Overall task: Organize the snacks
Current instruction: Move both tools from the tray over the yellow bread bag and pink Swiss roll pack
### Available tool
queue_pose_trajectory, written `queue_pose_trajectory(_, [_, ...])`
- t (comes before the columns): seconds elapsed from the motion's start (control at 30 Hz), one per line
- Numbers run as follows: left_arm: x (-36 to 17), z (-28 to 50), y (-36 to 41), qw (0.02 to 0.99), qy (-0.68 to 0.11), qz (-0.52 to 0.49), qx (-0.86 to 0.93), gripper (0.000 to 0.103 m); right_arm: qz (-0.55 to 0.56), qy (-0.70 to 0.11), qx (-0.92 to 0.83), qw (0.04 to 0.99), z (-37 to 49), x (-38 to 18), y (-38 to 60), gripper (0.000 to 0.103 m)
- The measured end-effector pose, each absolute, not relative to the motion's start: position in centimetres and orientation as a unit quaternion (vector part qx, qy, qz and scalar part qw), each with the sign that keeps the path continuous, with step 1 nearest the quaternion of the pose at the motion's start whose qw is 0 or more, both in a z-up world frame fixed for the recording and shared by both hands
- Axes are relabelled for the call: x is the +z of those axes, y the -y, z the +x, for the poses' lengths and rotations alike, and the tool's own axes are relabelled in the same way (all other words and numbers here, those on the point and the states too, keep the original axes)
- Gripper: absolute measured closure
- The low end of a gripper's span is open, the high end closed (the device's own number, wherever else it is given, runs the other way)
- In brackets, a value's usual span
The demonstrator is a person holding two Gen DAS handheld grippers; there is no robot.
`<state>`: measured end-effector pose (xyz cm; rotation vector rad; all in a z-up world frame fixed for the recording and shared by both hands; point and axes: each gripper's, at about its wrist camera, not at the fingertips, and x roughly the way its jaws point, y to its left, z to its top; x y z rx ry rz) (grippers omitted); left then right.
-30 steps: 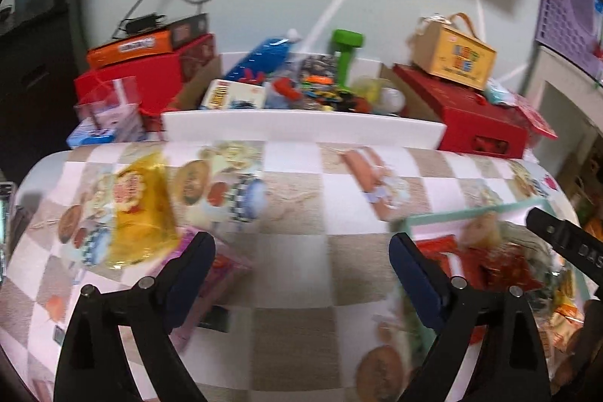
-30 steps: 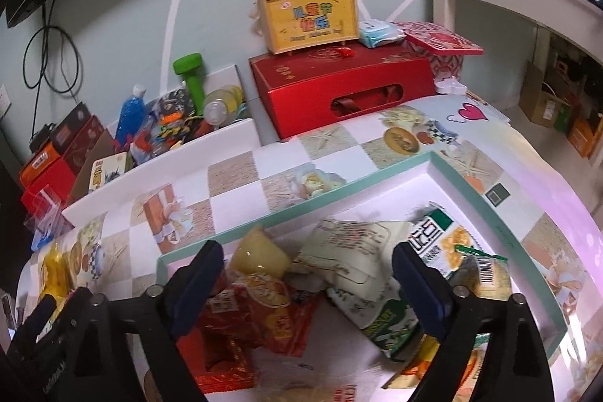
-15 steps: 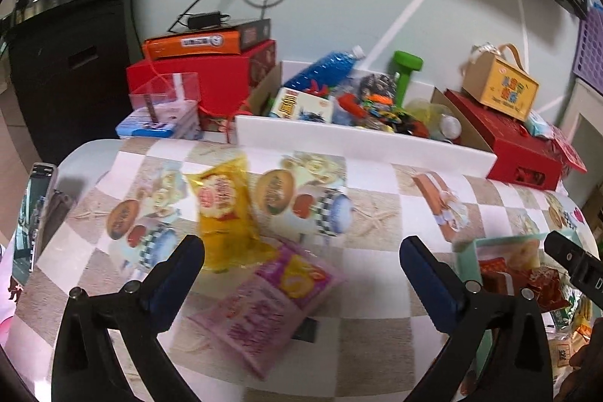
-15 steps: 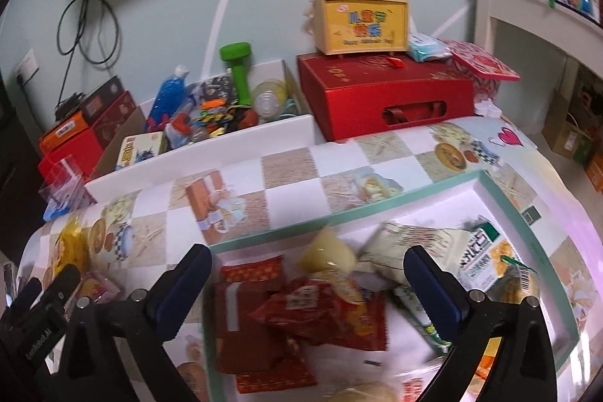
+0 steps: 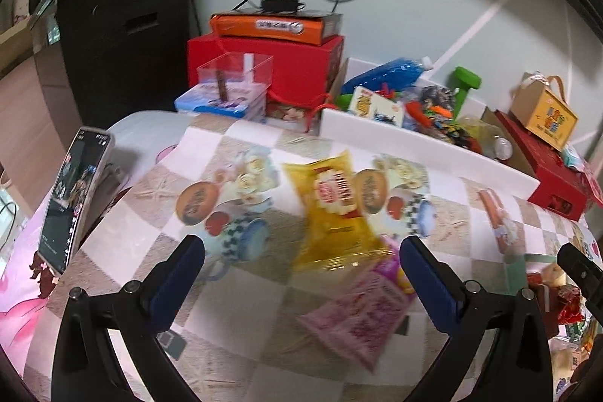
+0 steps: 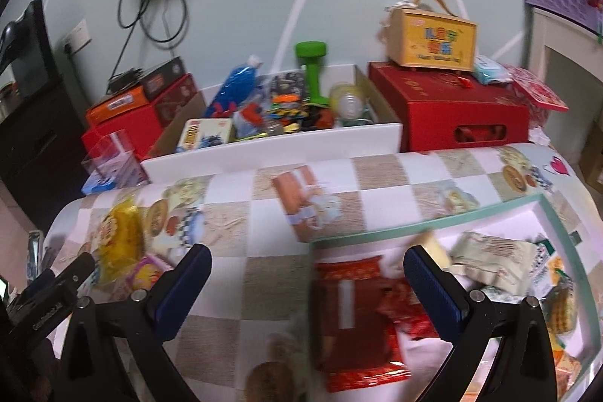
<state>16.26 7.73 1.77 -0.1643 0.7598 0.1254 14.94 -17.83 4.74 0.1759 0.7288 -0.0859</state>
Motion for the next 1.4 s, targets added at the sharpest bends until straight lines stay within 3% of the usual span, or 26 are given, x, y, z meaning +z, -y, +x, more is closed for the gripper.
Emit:
queue_pose_trajectory(0.63, [-2.1,17.2,-11.0,0.894,-0.431,-0.102,0.072,0.000,0.047,-0.397,0.061,0.915,17.0,1.2,8.9,0.000])
queue_pose_trajectory(1.4, [-3.5,15.6,-16.8,0.877,-0.432,-0.189,0.092,0.000,0.039,-0.428,0.084,0.899,19.7,-1.2,4.0,0.000])
